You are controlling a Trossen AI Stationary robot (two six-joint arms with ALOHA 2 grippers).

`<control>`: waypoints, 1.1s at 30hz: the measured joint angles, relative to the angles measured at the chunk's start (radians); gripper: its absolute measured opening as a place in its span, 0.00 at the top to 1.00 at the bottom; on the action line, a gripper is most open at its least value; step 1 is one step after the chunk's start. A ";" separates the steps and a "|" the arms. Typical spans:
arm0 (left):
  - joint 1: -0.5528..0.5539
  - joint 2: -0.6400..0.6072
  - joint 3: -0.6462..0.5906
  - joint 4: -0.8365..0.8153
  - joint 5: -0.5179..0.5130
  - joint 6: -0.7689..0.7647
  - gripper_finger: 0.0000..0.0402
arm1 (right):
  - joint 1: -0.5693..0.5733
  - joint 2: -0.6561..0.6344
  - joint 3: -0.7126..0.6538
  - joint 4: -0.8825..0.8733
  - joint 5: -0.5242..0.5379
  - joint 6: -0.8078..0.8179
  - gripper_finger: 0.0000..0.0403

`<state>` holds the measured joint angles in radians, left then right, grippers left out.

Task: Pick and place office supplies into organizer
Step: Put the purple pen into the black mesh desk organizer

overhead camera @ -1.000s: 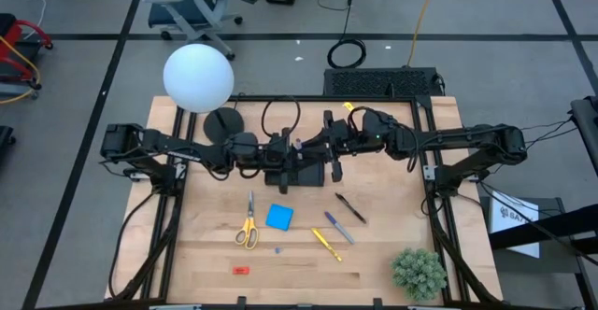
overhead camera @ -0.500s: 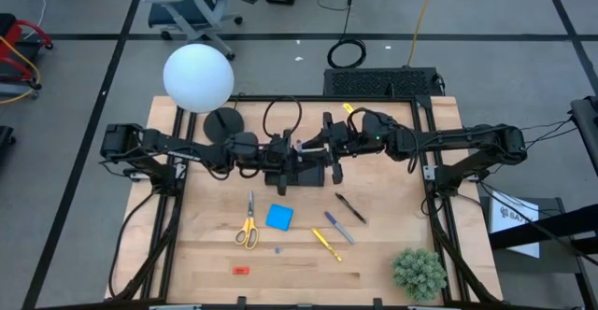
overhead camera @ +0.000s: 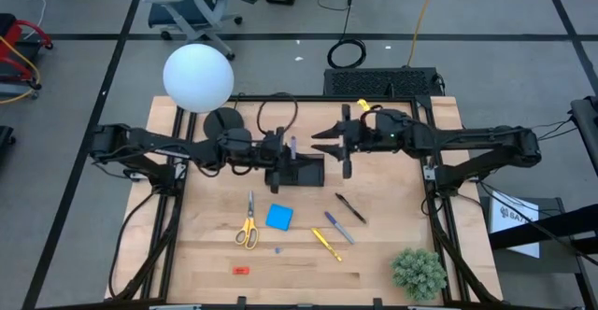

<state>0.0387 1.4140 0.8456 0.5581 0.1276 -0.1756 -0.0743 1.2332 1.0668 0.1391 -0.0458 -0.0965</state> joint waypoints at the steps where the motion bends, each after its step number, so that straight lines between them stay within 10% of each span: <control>1: 0.000 -0.011 0.001 -0.008 0.000 -0.010 0.93 | 0.004 -0.007 0.000 -0.020 0.016 -0.020 0.74; 33: 0.062 -0.042 0.001 -0.078 0.269 -0.490 0.93 | 0.325 0.055 0.000 -0.038 0.719 -1.207 0.75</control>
<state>0.1007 1.3716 0.8463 0.4801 0.3964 -0.6657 0.2508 1.2885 1.0664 0.1016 0.6730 -1.3035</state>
